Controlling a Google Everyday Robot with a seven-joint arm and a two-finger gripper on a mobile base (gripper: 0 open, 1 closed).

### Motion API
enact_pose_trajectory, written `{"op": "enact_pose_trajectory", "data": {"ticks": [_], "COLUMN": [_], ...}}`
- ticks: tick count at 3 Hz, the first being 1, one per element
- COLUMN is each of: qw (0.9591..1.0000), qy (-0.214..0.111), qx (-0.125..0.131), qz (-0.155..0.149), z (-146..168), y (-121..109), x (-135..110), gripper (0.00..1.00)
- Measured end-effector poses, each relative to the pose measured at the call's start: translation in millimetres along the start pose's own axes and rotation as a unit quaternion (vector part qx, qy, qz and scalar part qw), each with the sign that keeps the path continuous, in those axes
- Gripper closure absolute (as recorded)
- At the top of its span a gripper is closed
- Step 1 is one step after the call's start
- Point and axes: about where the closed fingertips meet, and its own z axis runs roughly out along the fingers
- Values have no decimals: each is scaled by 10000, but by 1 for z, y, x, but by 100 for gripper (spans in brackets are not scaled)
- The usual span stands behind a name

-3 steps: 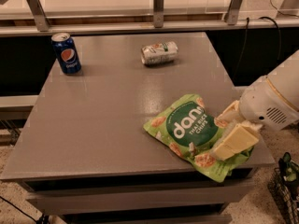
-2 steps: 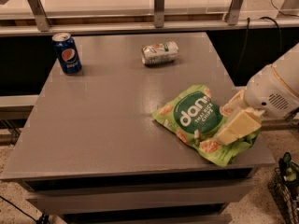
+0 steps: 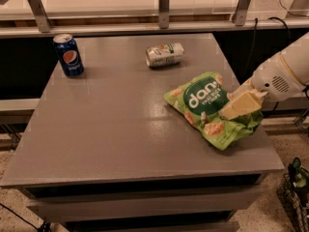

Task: Move green rice chip bag near 7up can

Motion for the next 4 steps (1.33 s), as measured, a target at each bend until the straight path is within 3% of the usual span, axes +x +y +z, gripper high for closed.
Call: {"op": "enact_pose_trajectory", "data": {"ticks": [2,4], "qw": [9969,9921], "qy": [-669,-1173], "qx": [194,-16], "qz": [375,455], "z": [2,5], "y": [-32,-34], "x": [-29,-49], "gripper": [100,97]}}
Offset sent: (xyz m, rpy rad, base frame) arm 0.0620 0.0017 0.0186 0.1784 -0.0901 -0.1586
